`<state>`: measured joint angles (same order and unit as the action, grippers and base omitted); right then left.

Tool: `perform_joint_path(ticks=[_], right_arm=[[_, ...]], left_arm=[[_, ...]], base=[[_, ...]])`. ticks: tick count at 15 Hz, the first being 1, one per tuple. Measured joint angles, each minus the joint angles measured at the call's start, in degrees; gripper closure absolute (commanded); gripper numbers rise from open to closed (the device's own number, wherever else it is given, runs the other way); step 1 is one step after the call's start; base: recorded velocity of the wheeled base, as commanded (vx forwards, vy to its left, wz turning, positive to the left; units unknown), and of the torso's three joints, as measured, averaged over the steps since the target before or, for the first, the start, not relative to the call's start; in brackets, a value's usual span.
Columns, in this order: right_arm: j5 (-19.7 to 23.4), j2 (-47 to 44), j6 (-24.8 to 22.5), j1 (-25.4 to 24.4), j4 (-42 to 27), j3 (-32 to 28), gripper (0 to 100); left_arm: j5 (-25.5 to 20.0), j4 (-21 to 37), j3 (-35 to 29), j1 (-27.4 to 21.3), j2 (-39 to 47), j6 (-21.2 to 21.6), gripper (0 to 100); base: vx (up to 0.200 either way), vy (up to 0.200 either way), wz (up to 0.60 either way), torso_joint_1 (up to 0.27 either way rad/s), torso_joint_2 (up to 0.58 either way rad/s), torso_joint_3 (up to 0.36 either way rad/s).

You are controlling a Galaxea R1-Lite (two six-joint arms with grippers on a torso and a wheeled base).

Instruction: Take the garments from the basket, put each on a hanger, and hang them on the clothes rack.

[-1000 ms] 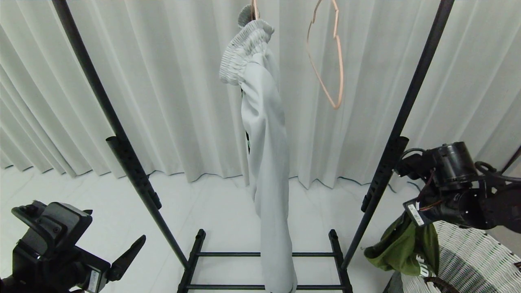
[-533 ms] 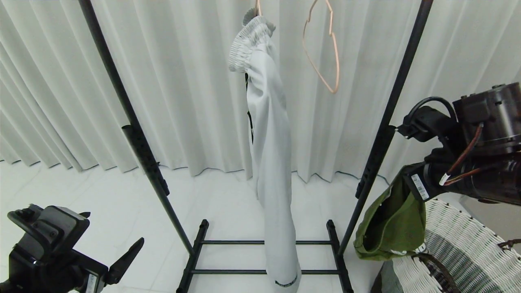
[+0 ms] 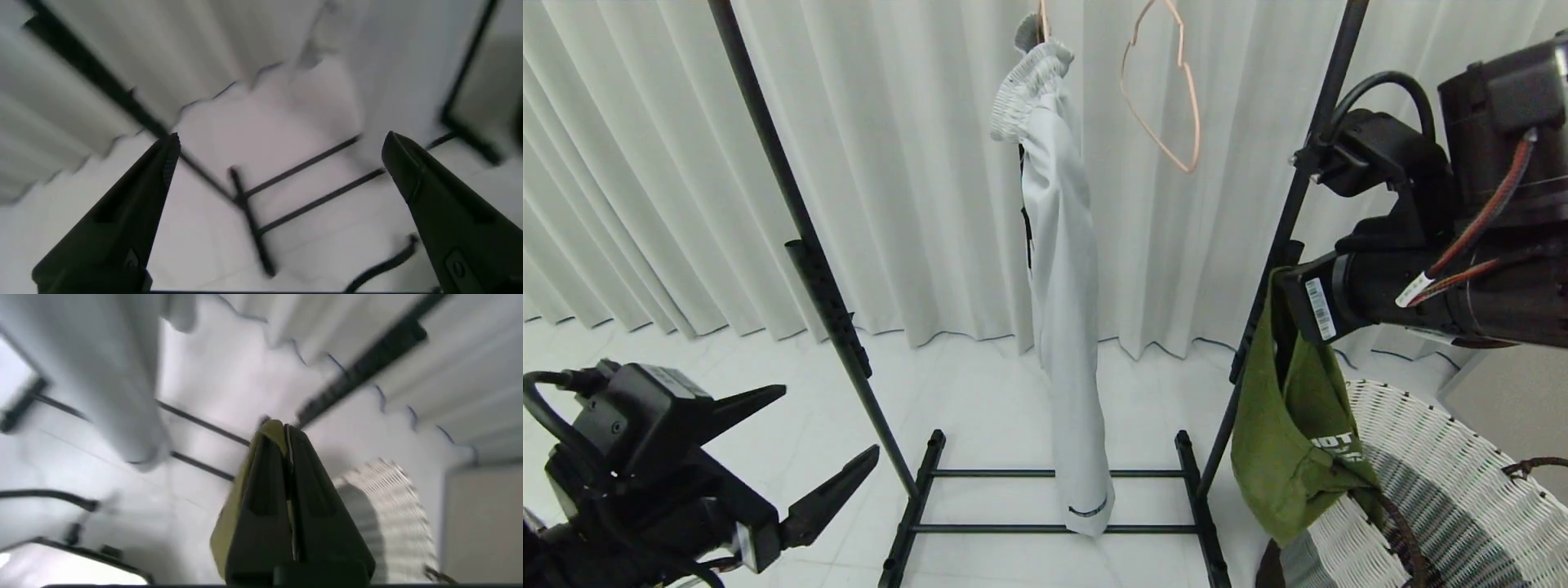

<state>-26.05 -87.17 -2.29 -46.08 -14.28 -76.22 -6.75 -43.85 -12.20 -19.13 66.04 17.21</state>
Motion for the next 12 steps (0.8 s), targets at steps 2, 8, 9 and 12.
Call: perform_joint_path(ticks=[2, 8, 9, 12], right_arm=[[0.13, -0.56, 1.63, -3.06, 0.0, -2.5, 100], [2.16, -1.28, 7.18, -11.86, 0.45, -3.41, 100], [2.16, -1.39, 7.18, -12.54, 0.46, -3.44, 100], [2.16, -1.39, 7.22, -13.42, 0.49, -3.72, 100]], left_arm=[[-0.52, -0.02, -4.22, -6.58, 3.01, -3.23, 0], [-0.46, -0.16, -16.96, -23.52, 17.92, -12.48, 0], [0.35, -0.18, -20.68, -25.2, 20.76, -15.6, 0], [6.62, -0.16, -32.83, -27.5, 30.99, -22.43, 0]], base=[[0.0, 0.0, 0.0, 0.0, 0.0, 0.0], [0.0, 0.0, 0.0, 0.0, 0.0, 0.0], [0.0, 0.0, 0.0, 0.0, 0.0, 0.0], [0.0, 0.0, 0.0, 0.0, 0.0, 0.0]])
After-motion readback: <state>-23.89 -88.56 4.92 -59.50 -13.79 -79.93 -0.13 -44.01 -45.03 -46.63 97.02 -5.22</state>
